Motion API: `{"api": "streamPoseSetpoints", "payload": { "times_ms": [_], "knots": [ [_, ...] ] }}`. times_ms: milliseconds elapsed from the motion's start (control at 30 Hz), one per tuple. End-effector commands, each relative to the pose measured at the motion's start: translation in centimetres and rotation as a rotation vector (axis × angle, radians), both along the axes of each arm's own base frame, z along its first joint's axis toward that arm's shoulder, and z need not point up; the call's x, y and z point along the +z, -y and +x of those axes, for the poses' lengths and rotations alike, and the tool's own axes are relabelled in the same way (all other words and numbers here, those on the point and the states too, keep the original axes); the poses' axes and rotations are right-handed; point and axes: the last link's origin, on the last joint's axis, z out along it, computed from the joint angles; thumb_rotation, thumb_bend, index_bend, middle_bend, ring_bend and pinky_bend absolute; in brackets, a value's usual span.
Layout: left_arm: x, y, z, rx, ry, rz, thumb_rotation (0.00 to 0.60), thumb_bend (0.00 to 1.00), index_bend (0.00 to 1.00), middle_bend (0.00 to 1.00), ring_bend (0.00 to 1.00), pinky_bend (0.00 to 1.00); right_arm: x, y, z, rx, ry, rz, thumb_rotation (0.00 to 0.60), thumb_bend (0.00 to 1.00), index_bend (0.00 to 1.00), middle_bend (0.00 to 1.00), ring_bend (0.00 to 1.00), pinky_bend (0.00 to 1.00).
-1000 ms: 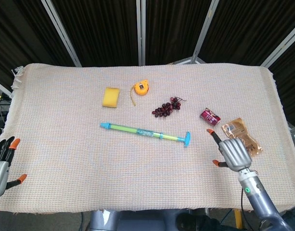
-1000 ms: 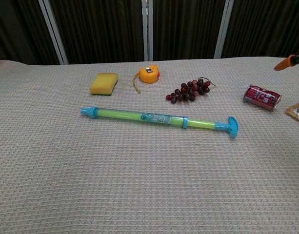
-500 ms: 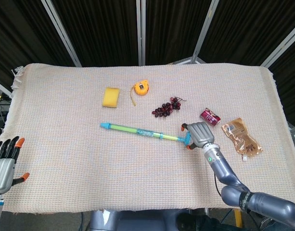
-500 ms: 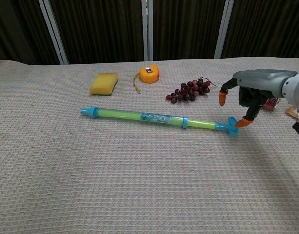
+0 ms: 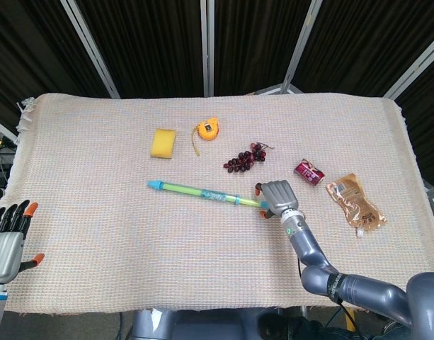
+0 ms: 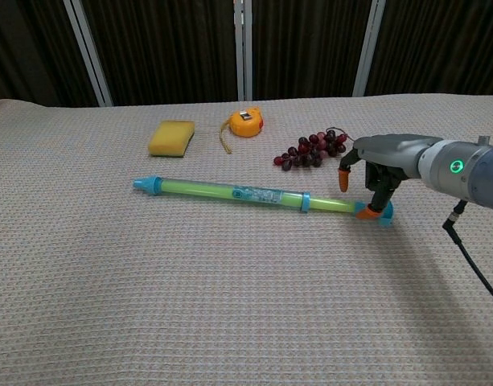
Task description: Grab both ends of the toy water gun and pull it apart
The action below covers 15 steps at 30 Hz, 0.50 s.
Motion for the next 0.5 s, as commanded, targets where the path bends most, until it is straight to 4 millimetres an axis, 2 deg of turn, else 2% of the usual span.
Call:
{"api": "streamPoseSetpoints", "payload": {
  "times_ms": [33,500],
  "knots": [
    [-0.1,0.0,-0.1,0.004,-0.002,-0.002,0.6,0.0,0.0,0.0,0.0,0.0,-0.3,0.1,0.0,-0.002,-0.015,-0.002,0.6,0.15,0.44,1.0,1.0,1.0],
    [-0.2,-0.2,-0.1,0.011,-0.003,-0.004,0.6,0.0,0.0,0.0,0.0,0.0,-1.3,0.3,-0.6,-0.012,-0.045,0.001,0.6,0.19,0.47,1.0,1.0,1.0]
  ]
}}
